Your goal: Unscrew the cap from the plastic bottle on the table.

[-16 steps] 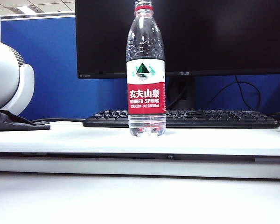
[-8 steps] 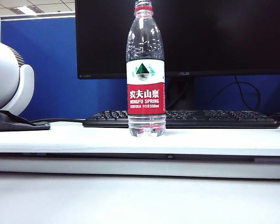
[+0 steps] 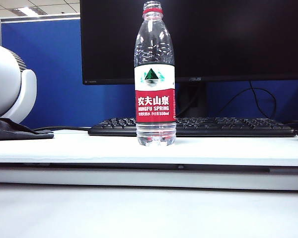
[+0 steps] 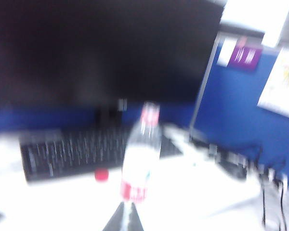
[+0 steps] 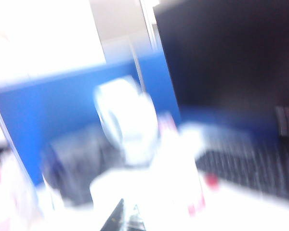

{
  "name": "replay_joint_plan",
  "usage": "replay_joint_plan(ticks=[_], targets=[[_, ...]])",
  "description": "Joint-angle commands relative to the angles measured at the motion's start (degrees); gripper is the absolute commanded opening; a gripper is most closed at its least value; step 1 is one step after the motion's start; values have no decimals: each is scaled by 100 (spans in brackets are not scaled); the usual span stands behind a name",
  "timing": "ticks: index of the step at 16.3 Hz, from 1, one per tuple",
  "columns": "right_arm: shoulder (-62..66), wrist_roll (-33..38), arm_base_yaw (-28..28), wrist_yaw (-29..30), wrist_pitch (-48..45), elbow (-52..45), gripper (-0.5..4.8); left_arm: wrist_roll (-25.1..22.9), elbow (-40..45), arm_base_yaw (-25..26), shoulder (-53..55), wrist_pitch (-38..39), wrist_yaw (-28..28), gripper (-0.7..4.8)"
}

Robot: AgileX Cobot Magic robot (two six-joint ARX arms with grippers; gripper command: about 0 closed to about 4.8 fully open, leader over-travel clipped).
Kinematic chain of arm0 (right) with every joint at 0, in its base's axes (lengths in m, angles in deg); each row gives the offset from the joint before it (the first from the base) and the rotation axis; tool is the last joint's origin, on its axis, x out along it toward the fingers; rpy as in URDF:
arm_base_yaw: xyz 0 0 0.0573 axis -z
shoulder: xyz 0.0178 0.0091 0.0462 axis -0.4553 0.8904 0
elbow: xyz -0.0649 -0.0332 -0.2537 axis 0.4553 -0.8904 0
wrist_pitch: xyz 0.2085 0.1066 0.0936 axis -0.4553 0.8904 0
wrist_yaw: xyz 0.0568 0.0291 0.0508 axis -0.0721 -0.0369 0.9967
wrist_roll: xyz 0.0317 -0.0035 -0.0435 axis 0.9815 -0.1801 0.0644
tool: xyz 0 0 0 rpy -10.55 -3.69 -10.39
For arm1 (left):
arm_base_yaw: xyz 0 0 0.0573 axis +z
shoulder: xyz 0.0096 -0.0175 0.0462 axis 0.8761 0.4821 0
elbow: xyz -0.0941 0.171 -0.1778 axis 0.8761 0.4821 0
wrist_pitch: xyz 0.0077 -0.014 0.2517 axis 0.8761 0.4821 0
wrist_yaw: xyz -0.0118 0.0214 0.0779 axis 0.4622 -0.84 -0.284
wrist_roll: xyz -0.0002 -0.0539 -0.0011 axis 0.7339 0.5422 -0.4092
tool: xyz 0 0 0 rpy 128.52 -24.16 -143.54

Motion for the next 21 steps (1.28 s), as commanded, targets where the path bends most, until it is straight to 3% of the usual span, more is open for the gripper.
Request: replay_joint_plan(ticks=[1, 3, 5, 6, 8, 9, 19, 20, 21], targets=[[-9, 2, 20, -232, 533, -483, -3, 1189, 1115, 0, -17, -890, 17, -5], [-9, -98, 20, -732, 243, -909, -1, 1351, 1779, 0, -17, -1624, -15, -5], [-11, -96, 20, -1381, -251, -1394, -1, 1550, 2109, 0, -20, -1663, -105, -5], [-11, -48, 20, -1471, -273, -1458, -1, 1655, 2111, 0, -20, -1534, -116, -5], [-11, -52, 15, -1447, -105, -1460, -1, 2448, 2111, -2, -20, -1414, -87, 0], [-11, -52, 15, -1449, -33, -1460, -1, 2490, 2111, -2, -20, -1403, -79, 0], [-11, -52, 15, -1449, 101, -1460, -1, 2455, 2111, 0, -20, -1403, -81, 0], [-11, -52, 15, -1449, 101, -1460, -1, 2350, 2111, 0, -20, -1401, -81, 0], [-11, -52, 15, -1449, 101, -1460, -1, 1882, 2111, 0, -20, -1416, -138, -1]])
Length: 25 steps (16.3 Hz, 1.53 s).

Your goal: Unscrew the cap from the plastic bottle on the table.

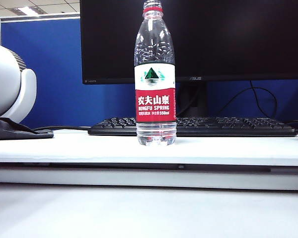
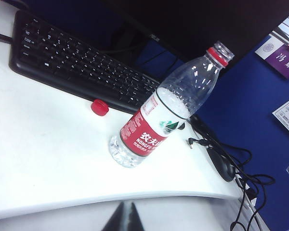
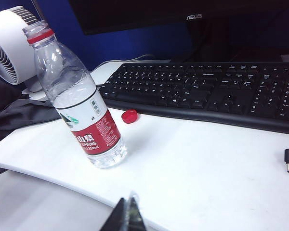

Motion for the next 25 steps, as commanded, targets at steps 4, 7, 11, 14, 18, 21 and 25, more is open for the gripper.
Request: replay_joint_plan(ticks=[4, 7, 11, 14, 18, 21, 25], targets=[[-7, 2, -2, -11, -63, 24, -1, -1937, 28, 199, -15, -428, -1091, -1], [-7, 2, -2, 9, -63, 24, -1, -2924, 173, 848, -15, -872, -1270, -1], [-7, 2, -2, -7, -63, 24, -1, -2951, 439, 1606, -15, -997, -1270, -1], [-7, 2, -2, -7, -63, 24, -1, -2929, 828, 1873, -15, -1360, -1272, -1], [-7, 2, -2, -7, -63, 24, -1, -2951, 1169, 1873, -15, -1762, -1438, -1], [-7, 2, -2, -7, -63, 24, -1, -2990, 1292, 1871, -15, -1751, -1716, -1], [-7, 2, -2, -9, -63, 24, -1, -3281, 1292, 1871, -15, -1777, -1718, -1]])
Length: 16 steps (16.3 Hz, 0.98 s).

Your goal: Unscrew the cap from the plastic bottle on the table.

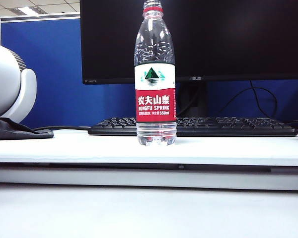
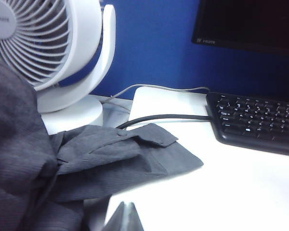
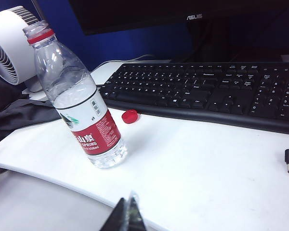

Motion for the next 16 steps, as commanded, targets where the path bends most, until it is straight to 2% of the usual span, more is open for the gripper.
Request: replay_joint_plan(ticks=[1, 16], targets=[[-7, 2, 0, -7, -61, 24, -1, -280, -4, 4, -13, -94, -22, -1], [-7, 2, 0, -7, -61, 24, -1, -389, -4, -2, -13, -107, -120, -1]])
